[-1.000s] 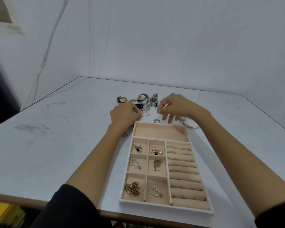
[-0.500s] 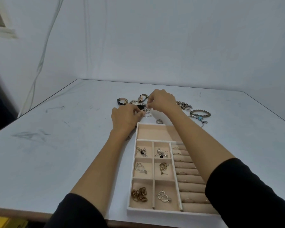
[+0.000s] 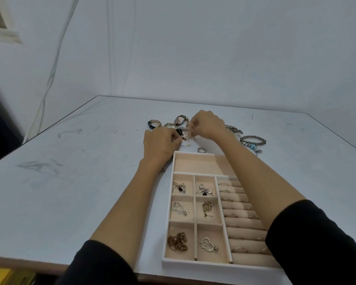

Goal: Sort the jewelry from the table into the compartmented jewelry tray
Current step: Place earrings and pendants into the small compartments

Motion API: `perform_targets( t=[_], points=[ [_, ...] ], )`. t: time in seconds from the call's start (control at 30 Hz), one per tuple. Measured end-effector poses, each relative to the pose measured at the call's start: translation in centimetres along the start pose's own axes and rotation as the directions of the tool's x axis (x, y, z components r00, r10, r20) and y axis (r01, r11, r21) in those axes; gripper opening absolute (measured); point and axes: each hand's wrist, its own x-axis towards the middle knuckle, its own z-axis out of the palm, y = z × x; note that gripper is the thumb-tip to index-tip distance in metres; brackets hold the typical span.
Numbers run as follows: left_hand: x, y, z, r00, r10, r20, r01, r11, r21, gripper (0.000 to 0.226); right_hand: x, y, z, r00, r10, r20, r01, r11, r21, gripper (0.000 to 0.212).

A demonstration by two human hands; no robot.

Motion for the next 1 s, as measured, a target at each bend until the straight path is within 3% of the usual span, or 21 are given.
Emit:
perform_targets(
  t=[0.27, 0.57, 0.8, 1.0],
  points=[
    [0.3, 0.2, -0.3, 1.0, 0.028, -0.013, -0.028, 0.998, -0.05, 0.016, -1.1, 1.4, -1.8, 0.998, -0.011, -0.063, 0.024, 0.976, 0.214, 0.014],
    [0.5, 0.3, -2.0, 0.991, 0.025, -0.134, -0.053, 0.975, -0.214, 0.017, -5.4, 3.7, -2.9, 0.989, -0.023, -0.147, 0.086, 0.892, 0.443, 0.006],
    [0.2, 0.5, -2.8, 0.996, -0.038, -0.076, 0.004, 0.917, -0.398, 0.011, -9.1, 5.1, -2.9, 0.992, 0.016, -0.123, 0.075, 0.71, 0.7, 0.01],
    [-0.7, 1.2, -4.4, 1.0, -0.01, 0.008, 0.013, 0.805, -0.594, 0.012, -11.2, 4.5, -4.4, 0.991, -0.103, -0.09, 0.137, 0.725, 0.675, 0.013]
  ],
)
